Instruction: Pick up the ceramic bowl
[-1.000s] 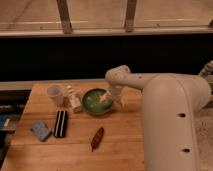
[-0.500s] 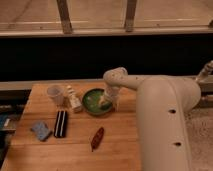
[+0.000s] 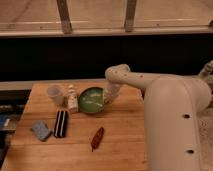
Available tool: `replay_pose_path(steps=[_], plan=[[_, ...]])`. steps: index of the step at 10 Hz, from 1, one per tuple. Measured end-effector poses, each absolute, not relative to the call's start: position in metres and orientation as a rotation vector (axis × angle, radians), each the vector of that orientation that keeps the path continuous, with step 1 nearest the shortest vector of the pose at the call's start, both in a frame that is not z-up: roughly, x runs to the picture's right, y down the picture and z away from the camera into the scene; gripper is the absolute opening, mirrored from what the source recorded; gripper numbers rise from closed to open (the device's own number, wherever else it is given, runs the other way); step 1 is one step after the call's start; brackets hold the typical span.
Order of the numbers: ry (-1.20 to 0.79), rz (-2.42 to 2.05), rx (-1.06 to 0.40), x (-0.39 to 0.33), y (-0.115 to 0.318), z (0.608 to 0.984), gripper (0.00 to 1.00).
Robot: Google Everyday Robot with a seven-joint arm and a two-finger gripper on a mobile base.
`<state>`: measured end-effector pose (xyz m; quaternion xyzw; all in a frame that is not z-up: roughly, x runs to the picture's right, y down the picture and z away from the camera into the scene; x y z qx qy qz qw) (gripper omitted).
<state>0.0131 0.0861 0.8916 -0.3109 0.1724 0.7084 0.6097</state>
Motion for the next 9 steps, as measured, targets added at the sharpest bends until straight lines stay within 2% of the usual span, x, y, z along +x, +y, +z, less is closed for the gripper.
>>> replay_pose_path(steps=[3, 9], plan=[[0.333, 1.696, -0.679, 0.03, 0.062, 0.874, 0.0], [0.149, 1.784, -0.511, 0.057, -0.011, 0.799, 0.0]])
